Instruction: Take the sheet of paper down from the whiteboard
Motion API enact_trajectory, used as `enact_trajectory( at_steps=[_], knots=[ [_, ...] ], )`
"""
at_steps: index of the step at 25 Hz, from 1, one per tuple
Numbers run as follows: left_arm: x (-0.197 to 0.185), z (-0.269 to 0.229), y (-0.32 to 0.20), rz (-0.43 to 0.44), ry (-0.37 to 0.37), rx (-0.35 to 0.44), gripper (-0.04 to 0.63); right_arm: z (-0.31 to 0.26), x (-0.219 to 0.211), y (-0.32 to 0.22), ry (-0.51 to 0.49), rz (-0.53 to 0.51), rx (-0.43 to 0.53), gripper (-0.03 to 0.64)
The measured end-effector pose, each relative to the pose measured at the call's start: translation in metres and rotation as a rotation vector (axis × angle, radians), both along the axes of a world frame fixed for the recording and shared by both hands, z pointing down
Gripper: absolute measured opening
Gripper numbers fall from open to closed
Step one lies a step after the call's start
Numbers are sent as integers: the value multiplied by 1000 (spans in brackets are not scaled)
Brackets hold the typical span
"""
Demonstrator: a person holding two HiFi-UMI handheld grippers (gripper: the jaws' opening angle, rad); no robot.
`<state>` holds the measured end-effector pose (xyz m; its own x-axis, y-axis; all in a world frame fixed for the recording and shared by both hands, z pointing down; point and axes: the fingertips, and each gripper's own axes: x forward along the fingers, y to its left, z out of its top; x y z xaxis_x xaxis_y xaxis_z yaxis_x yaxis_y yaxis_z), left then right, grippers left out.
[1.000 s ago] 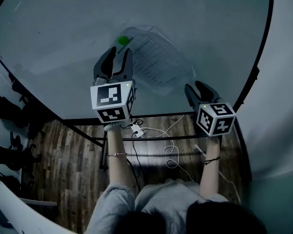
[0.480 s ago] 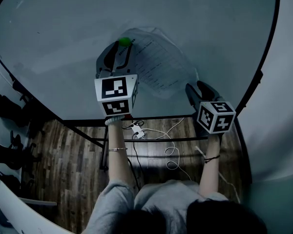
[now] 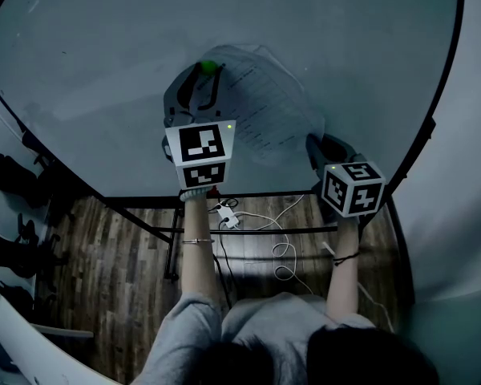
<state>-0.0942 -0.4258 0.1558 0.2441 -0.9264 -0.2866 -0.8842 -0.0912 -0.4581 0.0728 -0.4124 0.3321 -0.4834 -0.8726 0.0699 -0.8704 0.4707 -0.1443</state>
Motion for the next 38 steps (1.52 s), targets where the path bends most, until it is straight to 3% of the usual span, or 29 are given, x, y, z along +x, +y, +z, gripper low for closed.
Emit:
enact_trajectory(
  at_steps=[3, 10, 38],
  knots=[
    [-2, 1, 3, -3, 5, 11, 141, -2, -4, 3, 0, 5, 13, 4],
    [-4, 0, 1, 0, 6, 11, 130, -4, 2, 1, -52, -12, -4, 2],
    [-18, -12, -8, -3, 54, 1, 129, 3, 0, -5, -66, 2, -118, 2]
  ],
)
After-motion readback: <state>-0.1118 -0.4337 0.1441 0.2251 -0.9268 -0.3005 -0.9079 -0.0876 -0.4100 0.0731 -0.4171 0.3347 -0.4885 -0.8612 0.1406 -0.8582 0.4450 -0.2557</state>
